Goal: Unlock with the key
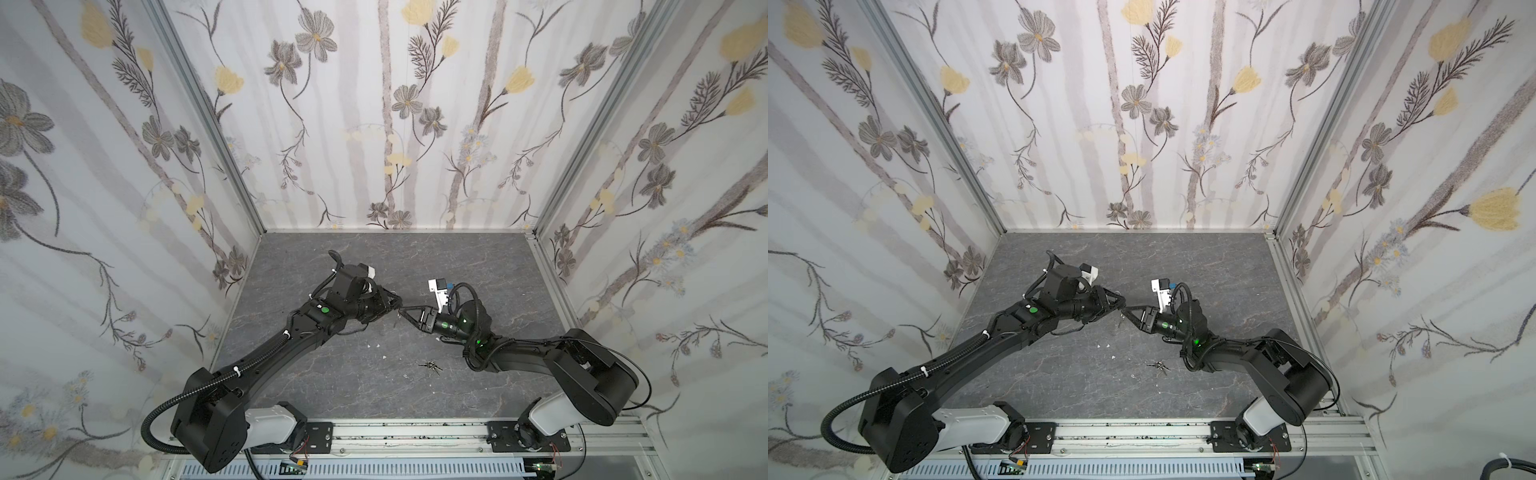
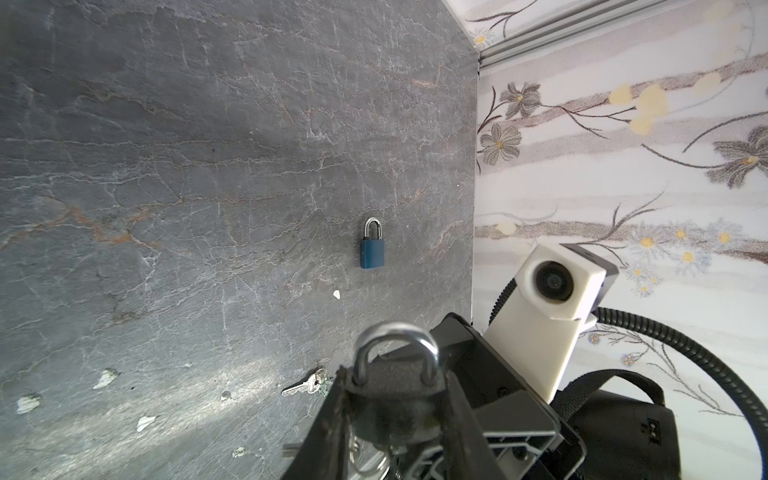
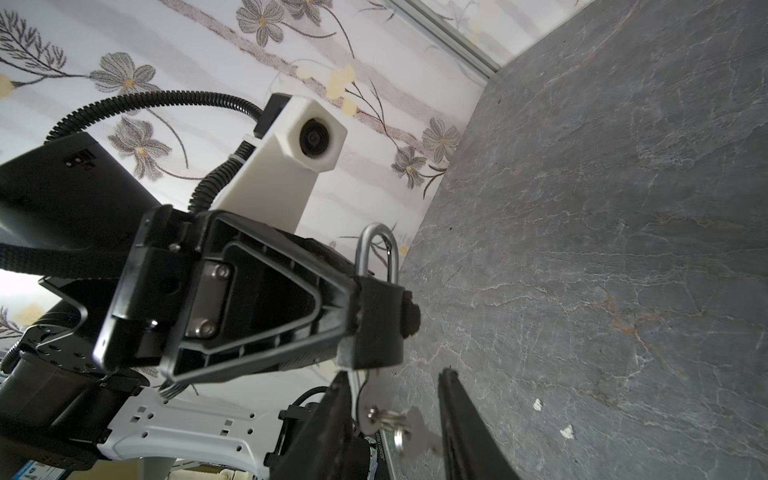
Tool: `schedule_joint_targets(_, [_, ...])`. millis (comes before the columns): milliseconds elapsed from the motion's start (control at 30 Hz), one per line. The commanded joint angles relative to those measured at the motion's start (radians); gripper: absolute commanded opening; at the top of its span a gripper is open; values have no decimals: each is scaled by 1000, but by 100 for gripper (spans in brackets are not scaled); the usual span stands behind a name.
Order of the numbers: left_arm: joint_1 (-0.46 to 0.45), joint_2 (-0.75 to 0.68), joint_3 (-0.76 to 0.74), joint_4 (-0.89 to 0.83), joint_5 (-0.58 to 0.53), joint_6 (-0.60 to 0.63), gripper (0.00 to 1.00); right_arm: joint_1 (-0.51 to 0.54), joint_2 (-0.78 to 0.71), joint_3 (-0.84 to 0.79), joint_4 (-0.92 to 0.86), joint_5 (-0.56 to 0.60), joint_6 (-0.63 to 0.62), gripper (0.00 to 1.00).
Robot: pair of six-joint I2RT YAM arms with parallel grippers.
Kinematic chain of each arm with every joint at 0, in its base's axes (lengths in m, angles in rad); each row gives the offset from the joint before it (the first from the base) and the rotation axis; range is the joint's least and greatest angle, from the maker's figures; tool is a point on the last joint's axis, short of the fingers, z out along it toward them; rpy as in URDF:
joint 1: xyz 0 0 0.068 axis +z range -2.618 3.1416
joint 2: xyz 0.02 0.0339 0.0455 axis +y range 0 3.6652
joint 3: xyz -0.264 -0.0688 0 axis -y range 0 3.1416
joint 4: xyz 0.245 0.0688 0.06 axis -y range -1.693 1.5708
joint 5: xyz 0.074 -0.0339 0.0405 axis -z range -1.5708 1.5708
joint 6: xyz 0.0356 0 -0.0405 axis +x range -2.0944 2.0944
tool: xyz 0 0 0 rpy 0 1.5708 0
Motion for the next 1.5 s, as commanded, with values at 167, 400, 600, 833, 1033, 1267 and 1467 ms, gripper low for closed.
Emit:
schedule_joint_targets(167, [0, -2, -1, 33, 17, 7, 0, 8, 27, 37, 8, -17, -16, 17])
schedule_joint_targets(400, [6, -16, -45, 126, 27, -10, 0, 9, 44, 32, 85, -52, 20, 0])
schedule_joint_targets(600, [17, -84, -110, 272, 46, -50, 0, 0, 68, 19, 202, -99, 76, 0])
schedule_joint_targets(833, [23, -125, -139, 338, 42, -59, 0, -12, 144, 16, 414, -158, 198, 0])
schedule_joint_targets(1033, [24, -115, -119, 283, 34, -52, 0, -18, 135, 12, 382, -147, 185, 4])
schedule_joint_targets(1267, [25, -69, -33, 45, -29, -17, 0, -22, -66, 36, -191, 21, -146, 32])
schedule_joint_targets(1467, [25, -38, 13, -59, -49, -30, 0, 0, -198, 61, -428, 178, -304, 38])
